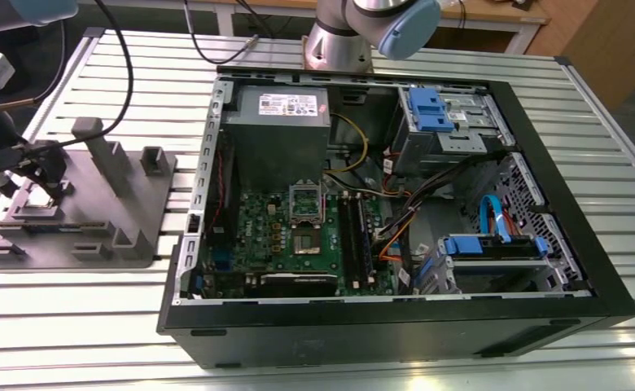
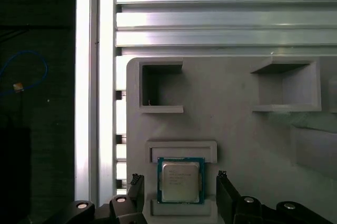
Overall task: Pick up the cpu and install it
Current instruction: 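Pick up the cpu and move it towards the insertion slot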
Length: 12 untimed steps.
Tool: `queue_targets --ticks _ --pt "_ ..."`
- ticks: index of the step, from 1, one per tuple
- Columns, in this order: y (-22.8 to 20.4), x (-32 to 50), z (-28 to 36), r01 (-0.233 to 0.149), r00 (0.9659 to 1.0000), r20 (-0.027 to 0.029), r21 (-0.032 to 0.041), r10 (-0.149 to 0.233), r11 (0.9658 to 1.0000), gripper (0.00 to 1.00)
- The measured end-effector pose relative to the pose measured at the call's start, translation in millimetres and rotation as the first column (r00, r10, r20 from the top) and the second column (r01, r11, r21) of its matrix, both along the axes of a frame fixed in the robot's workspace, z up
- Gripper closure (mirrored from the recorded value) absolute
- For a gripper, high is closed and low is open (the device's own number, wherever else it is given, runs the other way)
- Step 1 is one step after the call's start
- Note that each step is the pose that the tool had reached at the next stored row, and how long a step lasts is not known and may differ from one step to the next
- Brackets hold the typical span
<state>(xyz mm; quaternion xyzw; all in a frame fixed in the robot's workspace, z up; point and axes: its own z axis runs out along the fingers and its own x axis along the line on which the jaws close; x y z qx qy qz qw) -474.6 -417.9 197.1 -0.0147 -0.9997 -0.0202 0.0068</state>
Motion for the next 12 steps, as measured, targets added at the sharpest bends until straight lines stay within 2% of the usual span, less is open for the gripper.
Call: queue_targets --ticks 12 --pt "0.0 -0.1 0.1 0.005 1.0000 0.0000 -0.0001 -0.005 1.0000 0.35"
